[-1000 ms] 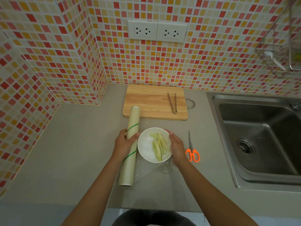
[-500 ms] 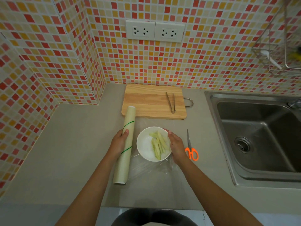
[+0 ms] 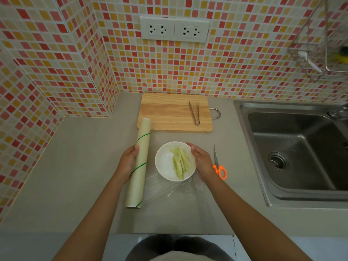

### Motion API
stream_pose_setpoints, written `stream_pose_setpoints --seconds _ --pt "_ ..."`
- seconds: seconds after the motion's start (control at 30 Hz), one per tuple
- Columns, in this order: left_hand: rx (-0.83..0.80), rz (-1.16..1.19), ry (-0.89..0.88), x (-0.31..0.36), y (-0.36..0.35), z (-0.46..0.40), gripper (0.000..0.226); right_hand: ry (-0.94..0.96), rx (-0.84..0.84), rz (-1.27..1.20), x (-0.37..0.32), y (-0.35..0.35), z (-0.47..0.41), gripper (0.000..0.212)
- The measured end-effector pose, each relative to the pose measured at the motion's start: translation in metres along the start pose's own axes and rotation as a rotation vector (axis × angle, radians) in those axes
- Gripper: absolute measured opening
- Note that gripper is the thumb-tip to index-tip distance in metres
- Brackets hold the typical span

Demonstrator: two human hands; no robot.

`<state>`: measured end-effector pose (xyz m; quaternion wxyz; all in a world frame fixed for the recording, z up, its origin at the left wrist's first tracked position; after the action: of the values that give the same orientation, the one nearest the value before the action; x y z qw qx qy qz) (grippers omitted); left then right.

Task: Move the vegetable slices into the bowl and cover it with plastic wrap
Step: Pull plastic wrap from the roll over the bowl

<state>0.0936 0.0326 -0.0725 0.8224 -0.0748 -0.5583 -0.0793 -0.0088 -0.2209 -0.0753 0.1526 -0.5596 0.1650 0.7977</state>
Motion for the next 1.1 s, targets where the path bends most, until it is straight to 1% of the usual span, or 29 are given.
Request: stream_pose_setpoints --seconds 0.17,0.47,0.6,0.7,0.87,1.0,1.03,1.1 --pt "0.032 0.029 0.012 0.001 0.003 0.001 0.028 -0.006 0.023 -0.019 -0.002 0.003 -0.002 0.032" --pt "0.11 0.122 0.101 -0.009 0.012 0.0 0.026 -0.011 0.088 -0.059 -0.004 0.011 -0.002 0.032" --pt "0.111 0.135 0.109 -0.011 0.012 0.001 0.025 -0.04 0.114 -0.118 -0.003 0.019 -0.005 0.041" --pt "0.114 0.127 0.102 -0.01 0.011 0.003 0.027 -0.021 0.147 -0.074 -0.008 0.026 -0.009 0.043" --pt "0.107 0.147 0.121 -0.015 0.01 0.002 0.027 -0.04 0.154 -0.002 -0.009 0.028 -0.012 0.035" --pt "0.051 0.098 0.126 -0.012 0.007 0.004 0.039 -0.042 0.15 0.016 -0.01 0.028 -0.007 0.025" --pt "0.029 0.063 0.107 -0.009 0.005 0.005 0.039 -0.038 0.152 0.017 -0.011 0.027 -0.005 0.024" --pt "0.01 0.02 0.059 -0.004 0.005 0.006 0.03 -0.035 0.163 0.027 -0.013 0.027 -0.003 0.024"
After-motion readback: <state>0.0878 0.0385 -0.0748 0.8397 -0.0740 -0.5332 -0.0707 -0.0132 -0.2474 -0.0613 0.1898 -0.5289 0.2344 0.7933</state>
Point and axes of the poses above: each hand's wrist, its own z-axis away from the middle knuckle, its own y-axis out of the back of the hand, x = y × z, the point moved 10 cm from there along -z, towards the middle knuckle, and after that the axes turned 9 degrees about z, right-handed, at the moved point
